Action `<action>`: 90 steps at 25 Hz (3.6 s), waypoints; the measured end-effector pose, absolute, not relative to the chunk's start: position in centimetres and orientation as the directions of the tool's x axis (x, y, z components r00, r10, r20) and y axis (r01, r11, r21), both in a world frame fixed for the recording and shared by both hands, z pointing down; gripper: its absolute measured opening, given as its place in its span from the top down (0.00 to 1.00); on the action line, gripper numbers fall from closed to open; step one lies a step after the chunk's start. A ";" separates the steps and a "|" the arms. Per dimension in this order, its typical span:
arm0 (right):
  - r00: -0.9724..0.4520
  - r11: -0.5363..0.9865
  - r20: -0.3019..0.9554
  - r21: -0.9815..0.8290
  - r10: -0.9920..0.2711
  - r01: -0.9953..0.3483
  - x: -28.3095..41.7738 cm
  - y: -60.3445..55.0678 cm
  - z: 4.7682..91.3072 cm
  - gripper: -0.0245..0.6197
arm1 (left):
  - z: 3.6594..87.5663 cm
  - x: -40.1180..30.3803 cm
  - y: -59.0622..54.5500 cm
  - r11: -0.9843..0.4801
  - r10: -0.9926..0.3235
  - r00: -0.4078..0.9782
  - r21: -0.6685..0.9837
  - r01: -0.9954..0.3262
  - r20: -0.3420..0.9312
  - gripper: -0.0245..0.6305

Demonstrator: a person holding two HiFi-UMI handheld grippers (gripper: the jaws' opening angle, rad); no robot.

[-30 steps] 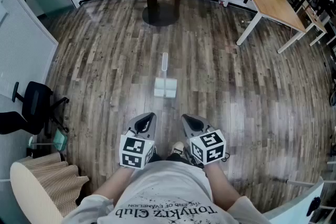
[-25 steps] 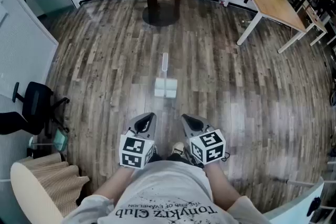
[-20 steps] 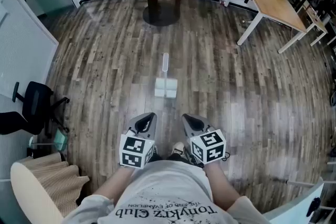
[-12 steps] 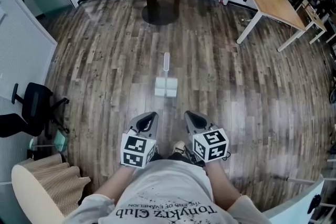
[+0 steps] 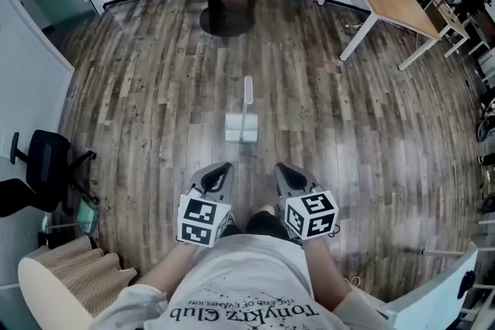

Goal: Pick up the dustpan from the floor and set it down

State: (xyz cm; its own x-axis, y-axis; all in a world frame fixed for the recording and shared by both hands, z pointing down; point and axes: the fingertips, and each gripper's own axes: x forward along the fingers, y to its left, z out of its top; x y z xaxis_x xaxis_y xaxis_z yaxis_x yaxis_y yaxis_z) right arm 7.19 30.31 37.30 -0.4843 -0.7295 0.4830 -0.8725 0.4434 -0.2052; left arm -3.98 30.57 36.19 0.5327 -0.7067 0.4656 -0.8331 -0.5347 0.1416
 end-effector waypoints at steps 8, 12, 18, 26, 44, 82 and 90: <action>-0.459 0.398 0.500 -0.230 -0.734 -0.888 7.9 28.7 39.1 0.92 | 37.3 -3.9 28.4 -0.550 -0.689 0.556 0.164 -0.819 0.464 0.93; -0.482 0.419 0.504 -0.241 -0.717 -0.876 8.2 24.8 39.6 0.92 | 37.3 -3.5 25.0 -0.531 -0.703 0.542 0.168 -0.831 0.461 0.93; -0.520 0.475 0.487 -0.225 -0.701 -0.851 9.4 17.1 39.1 0.92 | 37.5 -2.4 18.3 -0.488 -0.732 0.503 0.161 -0.858 0.460 0.93; -0.566 0.520 0.486 -0.240 -0.666 -0.819 11.7 9.7 39.4 0.92 | 37.4 -0.4 11.5 -0.452 -0.754 0.450 0.119 -0.884 0.479 0.93; -0.506 0.440 0.553 -0.261 -0.661 -0.859 7.8 3.4 42.5 0.92 | 39.6 -3.2 3.8 -0.507 -0.677 0.506 0.160 -0.847 0.534 0.93; -0.301 0.274 0.726 -0.160 -0.618 -0.948 1.6 -3.6 58.9 0.50 | 49.4 -8.4 0.5 -0.529 -0.554 0.524 0.213 -0.821 0.647 0.93; -0.272 0.257 0.754 -0.141 -0.598 -0.956 1.4 -4.7 61.0 0.50 | 50.4 -9.4 0.4 -0.518 -0.542 0.511 0.213 -0.828 0.667 0.93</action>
State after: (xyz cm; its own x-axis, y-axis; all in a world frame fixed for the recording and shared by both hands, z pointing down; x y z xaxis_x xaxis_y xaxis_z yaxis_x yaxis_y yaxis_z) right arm 1.37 -4.65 61.02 -0.2720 -0.5981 0.7538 -0.9561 0.2568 -0.1412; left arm -9.40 0.36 50.45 0.5106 -0.5422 0.6673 -0.8285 -0.5180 0.2130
